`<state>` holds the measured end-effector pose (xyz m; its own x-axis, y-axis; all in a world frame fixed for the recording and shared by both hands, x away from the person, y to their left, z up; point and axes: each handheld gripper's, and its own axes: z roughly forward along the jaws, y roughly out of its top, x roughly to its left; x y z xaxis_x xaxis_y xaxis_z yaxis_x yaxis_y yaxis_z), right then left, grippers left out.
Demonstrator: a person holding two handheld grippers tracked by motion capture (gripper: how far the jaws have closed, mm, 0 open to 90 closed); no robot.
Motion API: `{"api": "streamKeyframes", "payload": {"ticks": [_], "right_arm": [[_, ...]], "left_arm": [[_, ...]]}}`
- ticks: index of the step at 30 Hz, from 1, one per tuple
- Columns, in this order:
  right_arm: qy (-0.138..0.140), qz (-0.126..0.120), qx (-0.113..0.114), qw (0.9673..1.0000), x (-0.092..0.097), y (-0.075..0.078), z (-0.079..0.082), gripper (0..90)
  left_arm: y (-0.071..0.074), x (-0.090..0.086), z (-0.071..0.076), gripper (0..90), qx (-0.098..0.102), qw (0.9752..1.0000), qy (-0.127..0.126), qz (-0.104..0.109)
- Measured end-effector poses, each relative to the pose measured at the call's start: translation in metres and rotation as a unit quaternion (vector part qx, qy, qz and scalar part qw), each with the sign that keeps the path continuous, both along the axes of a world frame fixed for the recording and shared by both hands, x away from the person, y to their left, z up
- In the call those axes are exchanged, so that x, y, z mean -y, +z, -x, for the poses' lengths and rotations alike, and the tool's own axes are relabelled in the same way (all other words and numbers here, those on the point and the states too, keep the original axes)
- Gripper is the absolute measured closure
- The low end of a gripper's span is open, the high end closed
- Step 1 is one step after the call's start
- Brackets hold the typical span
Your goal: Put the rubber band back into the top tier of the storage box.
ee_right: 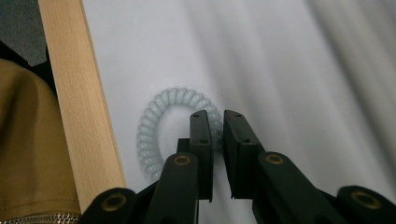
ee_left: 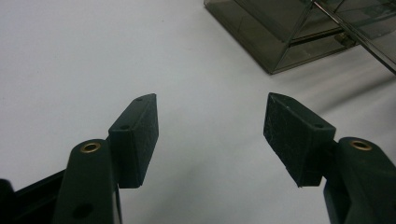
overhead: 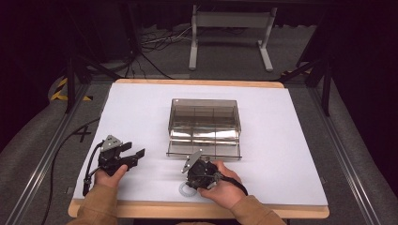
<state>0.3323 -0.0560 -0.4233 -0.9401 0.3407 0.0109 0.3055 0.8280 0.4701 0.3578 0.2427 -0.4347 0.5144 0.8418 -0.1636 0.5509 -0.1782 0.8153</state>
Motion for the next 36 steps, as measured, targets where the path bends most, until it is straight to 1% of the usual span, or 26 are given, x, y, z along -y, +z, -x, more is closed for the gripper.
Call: {"api": "streamKeyframes", "payload": {"ticks": [4,9,20,23,36], "right_arm": [[-0.001,-0.002,-0.003,1.0,0.0,0.002,0.0,83.3],[-0.002,-0.004,0.0,1.0,0.001,0.007,0.001,83.3],[0.001,0.0,0.003,1.0,0.004,0.02,0.002,83.5],[0.0,0.0,0.005,1.0,0.004,0.022,0.002,83.5],[-0.003,-0.007,0.016,0.9998,0.007,0.04,0.003,83.6]], "left_arm": [[0.0,0.0,0.0,36.4,0.0,1.0,0.0,0.0],[0.0,0.0,0.0,36.4,0.001,1.0,0.0,-0.001],[0.0,0.0,0.0,36.4,0.001,1.0,-0.001,-0.003],[0.0,0.0,0.0,36.3,0.001,1.0,0.0,-0.002],[0.0,0.0,-0.001,36.4,0.0,1.0,-0.001,-0.002]]}}
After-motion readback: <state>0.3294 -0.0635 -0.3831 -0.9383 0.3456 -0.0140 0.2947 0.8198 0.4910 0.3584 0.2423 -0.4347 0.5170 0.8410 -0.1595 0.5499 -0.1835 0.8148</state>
